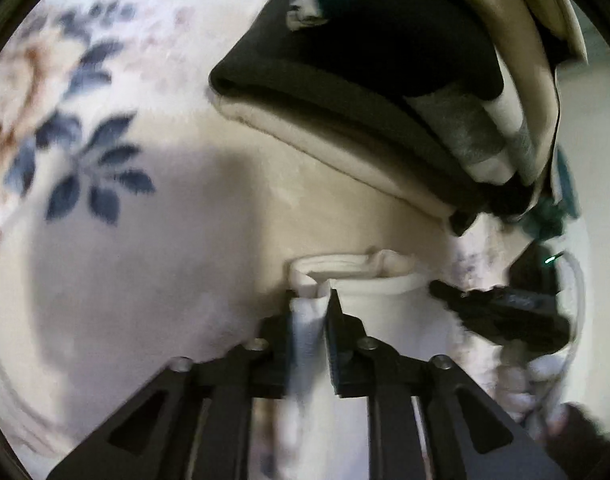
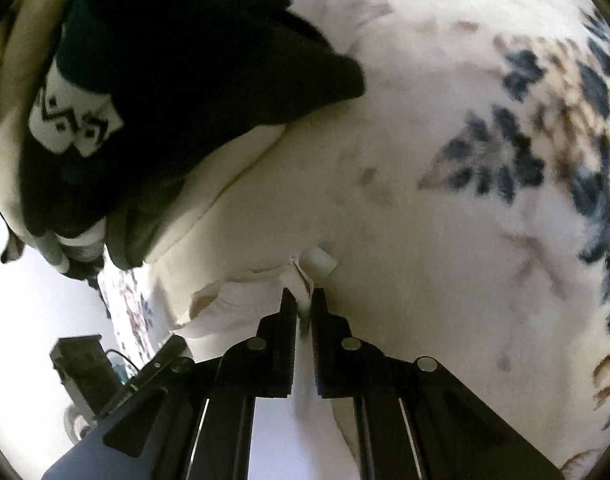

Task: Fold small clothes
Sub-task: 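Lay the folded hem down near the collar and open both grippers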

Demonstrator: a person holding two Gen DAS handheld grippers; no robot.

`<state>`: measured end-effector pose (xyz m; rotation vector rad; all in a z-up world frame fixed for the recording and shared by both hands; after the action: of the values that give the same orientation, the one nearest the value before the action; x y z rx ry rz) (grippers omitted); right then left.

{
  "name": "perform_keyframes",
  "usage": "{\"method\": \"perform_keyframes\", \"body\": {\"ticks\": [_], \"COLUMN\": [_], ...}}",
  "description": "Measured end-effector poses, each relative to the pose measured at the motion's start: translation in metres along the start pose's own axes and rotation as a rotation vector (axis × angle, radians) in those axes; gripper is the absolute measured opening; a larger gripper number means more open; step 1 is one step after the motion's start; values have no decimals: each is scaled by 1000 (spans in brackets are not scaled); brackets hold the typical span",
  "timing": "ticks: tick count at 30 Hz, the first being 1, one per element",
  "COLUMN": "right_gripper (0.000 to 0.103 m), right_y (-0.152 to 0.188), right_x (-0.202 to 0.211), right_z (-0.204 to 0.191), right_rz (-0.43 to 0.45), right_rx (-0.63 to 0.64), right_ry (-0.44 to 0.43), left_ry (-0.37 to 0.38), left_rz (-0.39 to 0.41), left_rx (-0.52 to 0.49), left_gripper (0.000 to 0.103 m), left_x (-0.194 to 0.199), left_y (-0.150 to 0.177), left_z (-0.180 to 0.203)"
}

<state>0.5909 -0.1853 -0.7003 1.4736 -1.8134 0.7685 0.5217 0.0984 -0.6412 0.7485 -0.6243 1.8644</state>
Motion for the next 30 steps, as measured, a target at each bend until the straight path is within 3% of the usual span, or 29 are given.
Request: {"method": "perform_keyframes", "body": {"ticks": [1, 2, 3, 5, 12, 14, 15, 16, 17, 18, 24, 30], "right_gripper": [12, 23, 40, 57, 58, 58, 55, 48, 18, 9, 6, 6], "right_y": [0, 0, 1, 2, 9, 9, 8, 6, 5, 5, 12, 38], "right_x": [0, 1, 6, 12, -8, -11, -14, -14, -11, -10, 11, 43], "right_z": [-2, -3, -3, -1, 8, 8, 5, 4, 3, 1, -16, -42], "right_rz": [-20, -37, -51, -48, -126, -124, -117, -106, -86, -81, -32, 20], "right_rx": [5, 9, 21, 44, 69, 82, 88, 95, 108, 125, 169, 198], "right_ry": [-6, -5, -24, -37, -103, -116, -121, -120, -111, -98, -107, -173], "left_ry": [43, 65, 90, 118, 8, -42, -58, -55, -52, -49, -7, 46], "left_rz": [-19, -12, 3, -9, -26, -11, -15, -31, -22, -14, 45, 83], "left_rx": [23, 29, 31, 32, -166, -228, -247, -253, -259, -263, -278, -283], "left_gripper": [48, 59, 68, 68, 65, 36, 9, 9, 9, 8, 7, 7], "left_x": [4, 9, 12, 11, -21, -25, -30, -31, -28, -25, 8, 51], "left_y": [0, 0, 0, 0, 0, -1, -1, -1, -1, 0, 10, 48], "left_z": [-3, -5, -5, -9, 18, 27, 31, 33, 35, 37, 55, 80]}}
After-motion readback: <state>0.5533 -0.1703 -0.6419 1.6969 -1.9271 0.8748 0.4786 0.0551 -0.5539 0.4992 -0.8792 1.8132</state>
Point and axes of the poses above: each gripper's, at about its wrist camera, not at the fingertips, and x roughly against the way its jaws point, z to its right, y to its underside, the point moved 4 cm from there along -x, roughly the way its jaws point, and after that the axes turned 7 degrees about x, right-handed, at the moved point
